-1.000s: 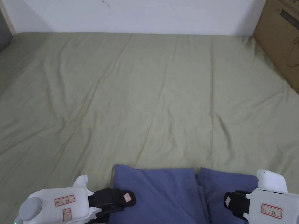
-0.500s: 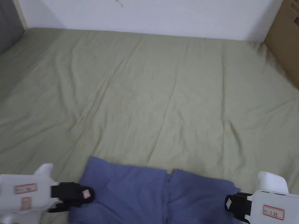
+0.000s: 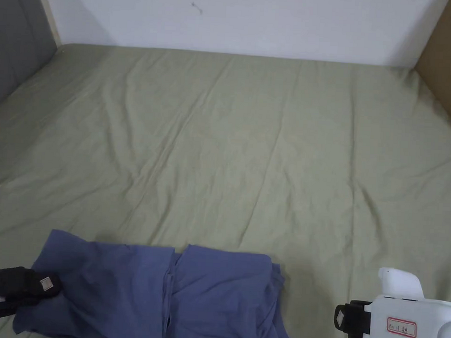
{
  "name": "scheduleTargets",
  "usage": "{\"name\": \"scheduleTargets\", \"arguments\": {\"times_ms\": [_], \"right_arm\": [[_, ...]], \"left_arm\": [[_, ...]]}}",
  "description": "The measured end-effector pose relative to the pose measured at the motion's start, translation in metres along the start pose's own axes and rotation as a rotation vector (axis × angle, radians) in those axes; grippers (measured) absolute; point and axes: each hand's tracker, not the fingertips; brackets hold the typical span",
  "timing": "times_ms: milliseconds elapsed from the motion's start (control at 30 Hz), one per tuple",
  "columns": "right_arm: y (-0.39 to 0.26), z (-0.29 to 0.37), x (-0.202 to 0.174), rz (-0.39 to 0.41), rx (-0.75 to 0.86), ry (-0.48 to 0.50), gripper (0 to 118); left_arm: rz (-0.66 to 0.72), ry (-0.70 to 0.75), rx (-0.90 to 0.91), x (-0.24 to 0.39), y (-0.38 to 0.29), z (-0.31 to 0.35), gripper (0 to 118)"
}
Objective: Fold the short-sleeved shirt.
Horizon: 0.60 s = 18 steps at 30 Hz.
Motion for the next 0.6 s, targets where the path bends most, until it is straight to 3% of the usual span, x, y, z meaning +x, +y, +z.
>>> {"name": "scheduleTargets", "arguments": {"times_ms": [100, 300, 500, 600], "right_arm": [[-0.001, 0.004, 0.004, -0.003, 0.006, 0.003, 0], [-0.004, 0.012, 0.021, -0.050, 0.024, -0.008, 0], [-0.011, 0.016, 0.039, -0.071, 0.024, -0.027, 0], [-0.015, 0.019, 0.048, -0.095, 0.025, -0.031, 0]], "left_arm": [[-0.099, 0.008, 0.007, 0.036, 0.001, 0.002, 9], [-0.319, -0.130, -0.016, 0.137, -0.020, -0.002, 9], [-0.456, -0.287, -0.179, 0.207, -0.054, -0.072, 9], [-0.492, -0.283, -0.267, 0.230, -0.073, -0.117, 11]]}}
